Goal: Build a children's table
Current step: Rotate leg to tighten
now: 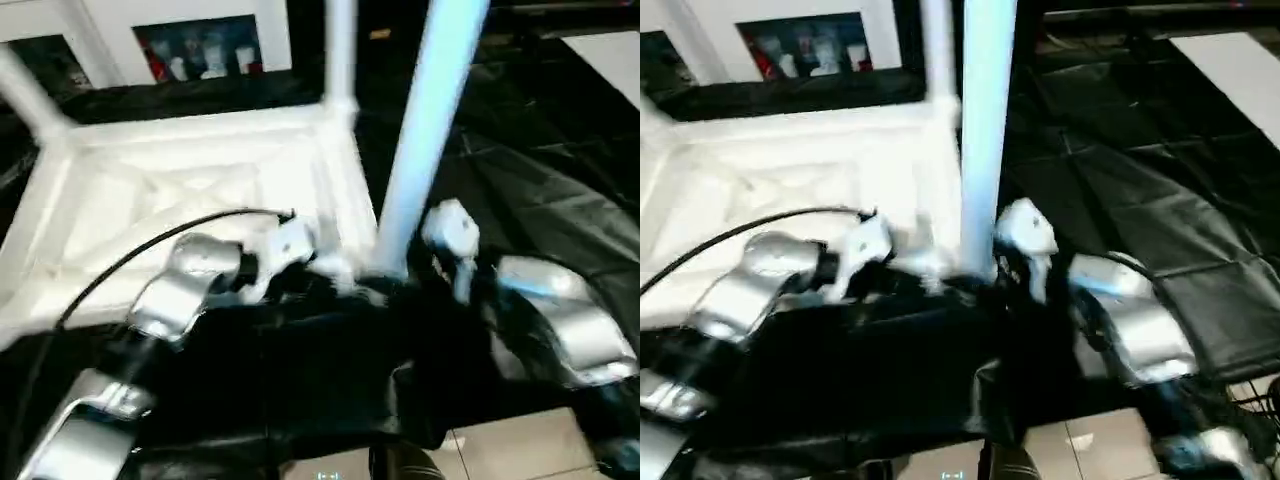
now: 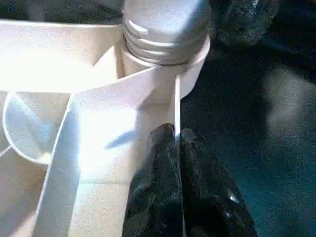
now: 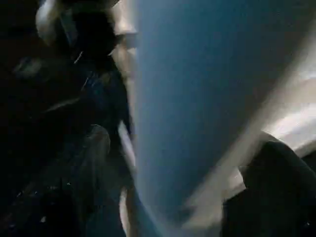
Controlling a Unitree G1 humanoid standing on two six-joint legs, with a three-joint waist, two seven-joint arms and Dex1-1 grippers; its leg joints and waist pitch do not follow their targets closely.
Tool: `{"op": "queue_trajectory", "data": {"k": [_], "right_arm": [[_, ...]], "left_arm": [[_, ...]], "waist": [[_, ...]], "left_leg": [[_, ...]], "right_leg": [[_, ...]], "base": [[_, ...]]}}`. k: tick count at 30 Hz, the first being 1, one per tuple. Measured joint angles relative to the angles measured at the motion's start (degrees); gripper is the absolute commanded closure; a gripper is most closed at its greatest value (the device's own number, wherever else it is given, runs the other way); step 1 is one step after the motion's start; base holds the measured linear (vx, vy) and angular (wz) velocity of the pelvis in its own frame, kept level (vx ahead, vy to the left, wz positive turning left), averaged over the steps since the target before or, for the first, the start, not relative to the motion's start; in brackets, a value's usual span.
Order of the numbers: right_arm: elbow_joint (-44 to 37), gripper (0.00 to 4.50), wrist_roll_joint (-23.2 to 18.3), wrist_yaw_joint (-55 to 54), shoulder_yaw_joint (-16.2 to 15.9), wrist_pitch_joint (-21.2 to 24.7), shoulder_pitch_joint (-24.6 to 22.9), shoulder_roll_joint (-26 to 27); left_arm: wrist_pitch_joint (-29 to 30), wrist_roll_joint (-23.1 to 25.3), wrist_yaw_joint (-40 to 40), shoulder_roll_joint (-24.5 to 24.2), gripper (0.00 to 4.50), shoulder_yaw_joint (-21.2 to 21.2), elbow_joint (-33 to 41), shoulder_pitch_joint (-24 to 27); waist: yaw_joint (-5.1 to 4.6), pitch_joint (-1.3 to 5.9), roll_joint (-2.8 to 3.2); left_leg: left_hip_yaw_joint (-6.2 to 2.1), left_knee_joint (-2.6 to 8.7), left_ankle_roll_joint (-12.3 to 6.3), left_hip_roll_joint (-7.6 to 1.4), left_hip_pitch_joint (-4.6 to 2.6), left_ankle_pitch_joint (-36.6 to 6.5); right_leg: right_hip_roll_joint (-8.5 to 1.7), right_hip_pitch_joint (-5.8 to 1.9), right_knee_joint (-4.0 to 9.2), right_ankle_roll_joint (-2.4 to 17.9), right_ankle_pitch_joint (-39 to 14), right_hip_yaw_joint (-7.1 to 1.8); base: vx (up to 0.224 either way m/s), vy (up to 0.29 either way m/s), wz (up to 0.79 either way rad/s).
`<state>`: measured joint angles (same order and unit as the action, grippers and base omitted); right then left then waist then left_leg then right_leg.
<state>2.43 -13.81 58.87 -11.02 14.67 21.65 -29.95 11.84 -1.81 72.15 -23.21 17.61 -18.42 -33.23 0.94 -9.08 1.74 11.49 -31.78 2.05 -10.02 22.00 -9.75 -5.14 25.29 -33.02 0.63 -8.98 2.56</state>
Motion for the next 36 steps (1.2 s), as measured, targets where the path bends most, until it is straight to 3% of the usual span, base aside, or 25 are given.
{"op": "queue_trajectory", "data": {"k": [4, 10, 11, 22, 32, 36], "right_arm": [[0.1, 0.3, 0.0, 1.2, -1.0, 0.3, -0.7, 0.9], [0.2, 0.83, 0.0, 1.8, -1.5, 0.8, -0.5, 0.6], [0.2, 1.07, 0.0, 2.1, -1.6, 1.0, -0.4, 0.3], [0.5, 1.83, 0.2, 3.0, -1.9, 1.2, -0.1, -0.2], [1.7, 1.91, 0.4, 3.4, -2.1, 0.6, 0.5, 0.1], [3.5, 1.91, 0.4, -0.2, -0.5, 0.8, 0.3, 3.4]], "left_arm": [[0.3, -0.5, 1.8, -0.8, 4.5, 0.3, 0.1, 0.2], [0.2, -0.6, 2.4, -1.0, 4.5, 0.3, 0.1, 0.2], [0.2, -0.6, 2.4, -1.1, 4.5, 0.3, 0.1, 0.2], [-0.4, -0.8, 2.7, -1.5, 4.5, 0.3, 0.1, 0.4], [-0.5, -0.8, 2.3, -1.5, 4.5, 0.3, 0.1, 0.5], [0.5, -0.7, 0.2, -1.2, 4.5, -0.4, -0.1, 0.6]], "waist": [[0.29, -0.04, 0.07], [0.58, -0.04, 0.08], [0.62, -0.04, 0.08], [0.66, -0.04, 0.07], [0.61, -0.04, 0.06], [0.18, -0.09, -0.12]], "left_leg": [[0.05, -0.13, 0.03, 0.01, 0.0, 0.0], [0.1, -0.11, 0.03, 0.01, -0.03, 0.0], [0.1, -0.1, 0.03, 0.0, -0.03, 0.0], [0.1, -0.1, 0.02, -0.02, -0.03, 0.0], [0.1, -0.12, 0.02, -0.02, -0.08, 0.0], [0.09, -0.14, 0.02, -0.01, -0.11, 0.0]], "right_leg": [[-0.03, 0.0, -0.04, 0.1, 0.1, -0.07], [-0.04, -0.01, -0.05, 0.1, 0.1, -0.11], [-0.03, 0.01, -0.07, 0.1, 0.1, -0.09], [-0.02, 0.01, -0.08, 0.1, 0.1, -0.09], [-0.02, -0.03, -0.1, 0.1, 0.1, -0.1], [-0.02, -0.1, -0.11, 0.2, 0.1, -0.1]], "base": [[0.0, 0.0, 0.0], [0.0, 0.0, 0.0], [0.0, 0.0, 0.0], [0.0, 0.0, 0.0], [0.0, 0.0, 0.0], [0.0, 0.0, 0.0]]}}
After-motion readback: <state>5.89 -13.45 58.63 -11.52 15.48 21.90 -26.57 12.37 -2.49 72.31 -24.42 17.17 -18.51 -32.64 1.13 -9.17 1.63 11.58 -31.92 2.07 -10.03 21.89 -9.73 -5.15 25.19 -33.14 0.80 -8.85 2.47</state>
